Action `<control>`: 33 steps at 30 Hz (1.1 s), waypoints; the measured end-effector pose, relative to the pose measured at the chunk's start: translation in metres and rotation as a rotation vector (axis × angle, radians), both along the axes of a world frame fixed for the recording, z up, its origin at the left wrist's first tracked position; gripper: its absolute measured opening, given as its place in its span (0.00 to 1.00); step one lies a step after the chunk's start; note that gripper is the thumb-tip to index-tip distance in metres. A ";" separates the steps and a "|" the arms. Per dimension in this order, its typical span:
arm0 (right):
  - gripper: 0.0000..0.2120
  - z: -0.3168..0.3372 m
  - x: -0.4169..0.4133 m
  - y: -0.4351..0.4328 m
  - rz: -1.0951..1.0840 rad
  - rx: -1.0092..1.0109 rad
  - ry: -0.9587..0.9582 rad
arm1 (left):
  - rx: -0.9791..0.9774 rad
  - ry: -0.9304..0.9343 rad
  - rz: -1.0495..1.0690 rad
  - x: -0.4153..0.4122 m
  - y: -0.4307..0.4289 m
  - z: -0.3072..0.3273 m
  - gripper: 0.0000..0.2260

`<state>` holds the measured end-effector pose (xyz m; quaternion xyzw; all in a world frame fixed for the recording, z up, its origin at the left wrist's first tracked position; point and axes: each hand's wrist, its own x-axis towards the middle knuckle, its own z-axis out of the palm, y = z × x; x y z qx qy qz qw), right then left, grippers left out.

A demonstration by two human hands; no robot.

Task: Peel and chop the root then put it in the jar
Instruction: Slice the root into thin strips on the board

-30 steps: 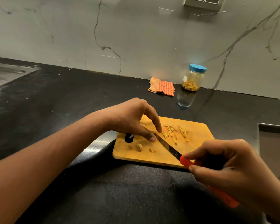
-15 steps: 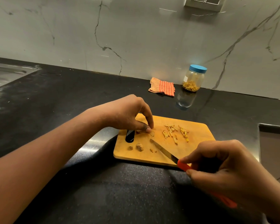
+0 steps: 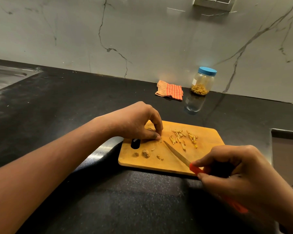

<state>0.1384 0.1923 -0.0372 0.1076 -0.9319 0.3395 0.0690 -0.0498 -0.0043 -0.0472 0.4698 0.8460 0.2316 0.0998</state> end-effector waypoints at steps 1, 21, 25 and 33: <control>0.07 -0.001 -0.001 0.001 -0.021 0.003 0.008 | 0.006 0.000 0.001 0.001 0.001 0.000 0.04; 0.08 -0.018 -0.014 -0.015 -0.185 -0.012 0.103 | 0.097 0.181 0.179 0.010 0.016 -0.012 0.05; 0.08 -0.019 -0.017 -0.021 -0.195 -0.033 0.107 | 0.064 0.118 0.193 0.008 0.012 -0.007 0.03; 0.08 -0.019 -0.022 -0.022 -0.237 -0.044 0.095 | 0.054 -0.085 0.156 0.007 0.011 0.000 0.03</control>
